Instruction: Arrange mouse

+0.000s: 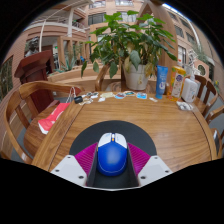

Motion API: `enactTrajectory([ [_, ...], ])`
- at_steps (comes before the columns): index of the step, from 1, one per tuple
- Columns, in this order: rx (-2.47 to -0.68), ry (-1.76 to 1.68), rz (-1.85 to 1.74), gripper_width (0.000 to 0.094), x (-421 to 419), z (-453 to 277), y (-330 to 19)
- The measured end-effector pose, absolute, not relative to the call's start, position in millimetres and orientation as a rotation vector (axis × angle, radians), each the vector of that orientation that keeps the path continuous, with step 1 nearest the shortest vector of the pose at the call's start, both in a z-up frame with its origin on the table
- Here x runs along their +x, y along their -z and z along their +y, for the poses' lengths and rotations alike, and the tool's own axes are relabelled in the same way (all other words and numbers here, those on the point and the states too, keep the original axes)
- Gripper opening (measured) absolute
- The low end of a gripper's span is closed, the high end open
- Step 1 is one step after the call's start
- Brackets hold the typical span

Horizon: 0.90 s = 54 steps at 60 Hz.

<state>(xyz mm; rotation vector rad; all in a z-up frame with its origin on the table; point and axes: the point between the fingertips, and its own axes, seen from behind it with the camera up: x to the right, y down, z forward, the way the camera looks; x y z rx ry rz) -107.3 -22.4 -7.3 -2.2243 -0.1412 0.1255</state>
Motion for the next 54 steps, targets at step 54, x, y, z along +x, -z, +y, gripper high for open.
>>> enactTrajectory([
  [54,-2.056,-0.054,-0.129,0.0854,-91.6,-212.7,-178.5],
])
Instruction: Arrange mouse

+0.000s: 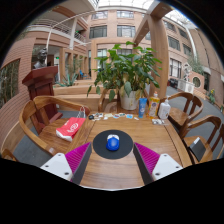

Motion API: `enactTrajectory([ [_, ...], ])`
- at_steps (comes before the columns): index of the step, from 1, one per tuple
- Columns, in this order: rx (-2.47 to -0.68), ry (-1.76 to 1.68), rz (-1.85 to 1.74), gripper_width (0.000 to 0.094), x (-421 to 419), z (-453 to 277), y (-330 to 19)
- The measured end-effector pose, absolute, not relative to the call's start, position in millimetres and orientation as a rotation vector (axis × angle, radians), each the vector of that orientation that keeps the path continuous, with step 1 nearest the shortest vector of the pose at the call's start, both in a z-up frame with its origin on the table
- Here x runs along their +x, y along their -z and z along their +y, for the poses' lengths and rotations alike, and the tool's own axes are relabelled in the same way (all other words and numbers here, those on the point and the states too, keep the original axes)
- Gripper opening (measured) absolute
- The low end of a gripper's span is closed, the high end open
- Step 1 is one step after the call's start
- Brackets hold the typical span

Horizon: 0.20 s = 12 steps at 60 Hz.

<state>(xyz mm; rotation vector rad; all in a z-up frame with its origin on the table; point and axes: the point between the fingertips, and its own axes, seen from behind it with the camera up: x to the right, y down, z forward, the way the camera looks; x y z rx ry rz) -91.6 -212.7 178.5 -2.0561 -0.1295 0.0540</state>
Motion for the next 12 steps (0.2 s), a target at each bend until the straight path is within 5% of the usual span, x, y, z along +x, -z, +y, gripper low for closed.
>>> enactTrajectory([
  [12,-2.066,-0.068,-0.139,0.0857,-95.2,-228.4,-176.3],
])
